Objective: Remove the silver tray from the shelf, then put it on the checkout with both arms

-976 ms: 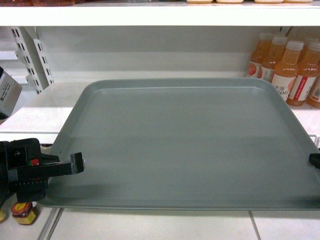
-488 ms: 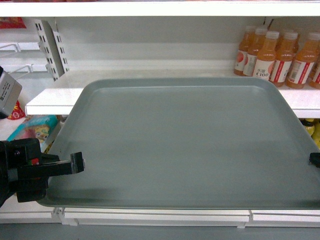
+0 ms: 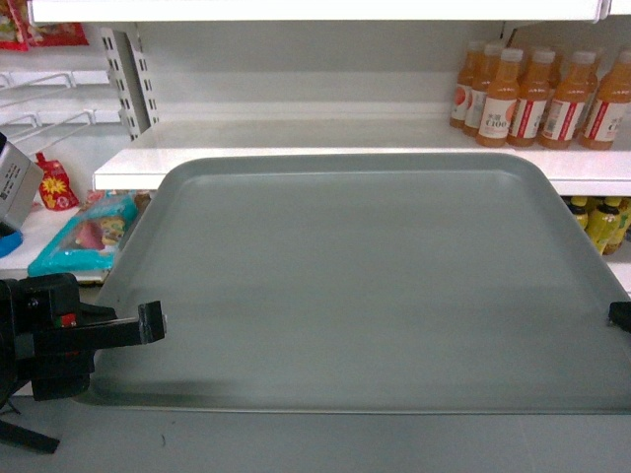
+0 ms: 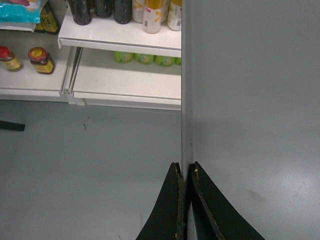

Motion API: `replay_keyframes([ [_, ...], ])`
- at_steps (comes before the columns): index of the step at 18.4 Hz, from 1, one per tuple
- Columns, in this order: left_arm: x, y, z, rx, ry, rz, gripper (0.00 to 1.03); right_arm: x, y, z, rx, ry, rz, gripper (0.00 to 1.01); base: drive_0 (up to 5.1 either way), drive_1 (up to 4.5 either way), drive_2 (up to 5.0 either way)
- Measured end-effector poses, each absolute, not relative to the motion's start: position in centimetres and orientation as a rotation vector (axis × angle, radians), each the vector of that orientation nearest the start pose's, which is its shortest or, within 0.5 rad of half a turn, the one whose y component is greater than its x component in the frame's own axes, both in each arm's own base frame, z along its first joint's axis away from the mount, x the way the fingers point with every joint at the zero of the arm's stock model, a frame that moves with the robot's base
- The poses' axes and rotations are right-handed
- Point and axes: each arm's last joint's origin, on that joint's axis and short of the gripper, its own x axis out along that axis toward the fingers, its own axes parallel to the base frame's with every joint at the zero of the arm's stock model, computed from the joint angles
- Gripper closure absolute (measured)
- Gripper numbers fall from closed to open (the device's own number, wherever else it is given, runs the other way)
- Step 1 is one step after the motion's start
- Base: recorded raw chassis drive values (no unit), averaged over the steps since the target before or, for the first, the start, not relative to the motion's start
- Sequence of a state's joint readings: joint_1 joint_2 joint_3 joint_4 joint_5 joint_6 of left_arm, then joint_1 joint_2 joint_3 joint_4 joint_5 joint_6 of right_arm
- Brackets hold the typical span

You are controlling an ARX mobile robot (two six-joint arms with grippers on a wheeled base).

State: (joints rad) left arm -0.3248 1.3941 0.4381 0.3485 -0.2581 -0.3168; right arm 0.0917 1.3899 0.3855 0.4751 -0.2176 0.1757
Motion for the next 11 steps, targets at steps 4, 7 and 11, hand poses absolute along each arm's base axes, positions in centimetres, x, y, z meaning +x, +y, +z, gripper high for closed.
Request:
replay_keyframes([
  [4, 23.23, -7.04, 14.34, -0.134, 0.582, 0.028, 1.0, 23.61, 2.8, 14.04, 0.204, 0.554, 0.255, 0.98, 0.1, -4.1, 4.3],
  [7, 23.23, -7.04, 14.34, -0.134, 0.582, 0.028, 1.0, 23.61, 2.8, 14.04, 0.203, 0.553, 0.255, 0.98, 0.1, -4.1, 4.3],
  [11, 23.24, -7.05, 14.42, -0.135, 0.578, 0.027, 1.0, 23.65, 2.8, 14.1, 0.203, 0.549, 0.256, 0.98, 0.1, -4.1, 4.3],
])
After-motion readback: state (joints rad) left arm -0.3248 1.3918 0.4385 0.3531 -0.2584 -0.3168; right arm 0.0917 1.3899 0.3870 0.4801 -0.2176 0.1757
